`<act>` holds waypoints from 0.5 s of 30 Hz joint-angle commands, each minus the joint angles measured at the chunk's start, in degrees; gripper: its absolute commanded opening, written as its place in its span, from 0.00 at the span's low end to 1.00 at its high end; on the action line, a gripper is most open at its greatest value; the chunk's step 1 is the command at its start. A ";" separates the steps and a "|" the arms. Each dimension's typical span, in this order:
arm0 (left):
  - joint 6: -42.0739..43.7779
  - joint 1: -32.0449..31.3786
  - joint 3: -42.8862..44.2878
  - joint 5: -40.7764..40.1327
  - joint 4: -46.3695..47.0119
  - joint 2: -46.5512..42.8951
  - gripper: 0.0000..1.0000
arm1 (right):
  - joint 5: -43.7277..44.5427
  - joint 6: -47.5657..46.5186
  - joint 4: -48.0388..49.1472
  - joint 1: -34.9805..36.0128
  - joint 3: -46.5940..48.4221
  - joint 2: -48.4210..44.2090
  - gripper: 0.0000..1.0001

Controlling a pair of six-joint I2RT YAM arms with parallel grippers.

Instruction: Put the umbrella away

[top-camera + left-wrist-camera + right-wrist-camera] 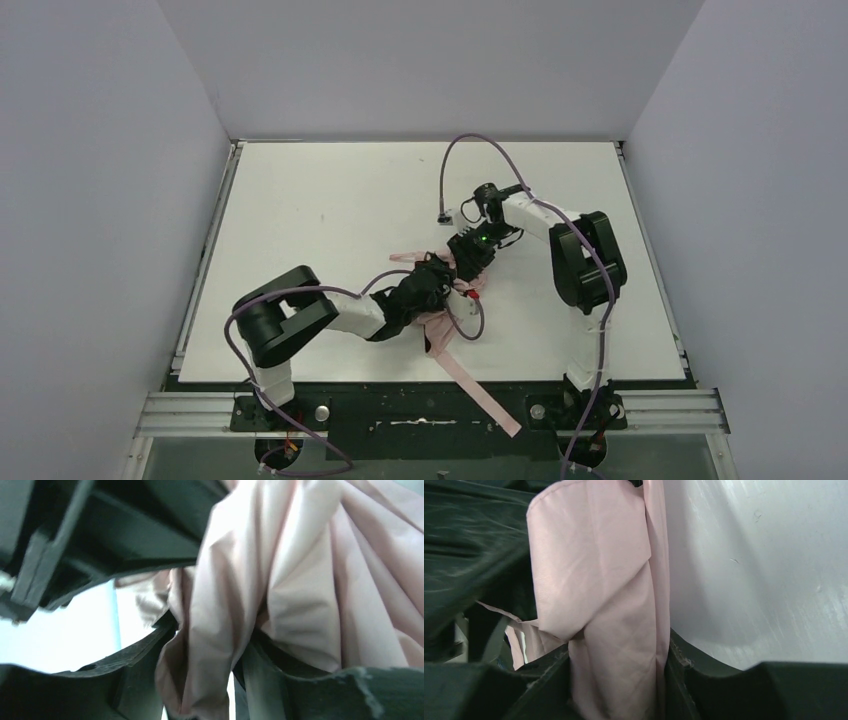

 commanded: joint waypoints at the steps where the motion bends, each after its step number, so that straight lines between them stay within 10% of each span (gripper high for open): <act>1: -9.94 -0.40 -1.04 -0.93 -3.00 -8.55 0.51 | 9.08 3.65 8.72 -0.66 -3.05 -1.54 0.14; 6: -23.43 -0.27 -1.05 -1.14 -9.83 -19.75 0.69 | 10.20 4.11 11.43 -0.71 -4.67 -2.81 0.12; 15: -68.79 14.99 -0.59 8.82 -31.98 -39.22 0.70 | 11.48 3.12 16.16 0.00 -8.41 -5.92 0.13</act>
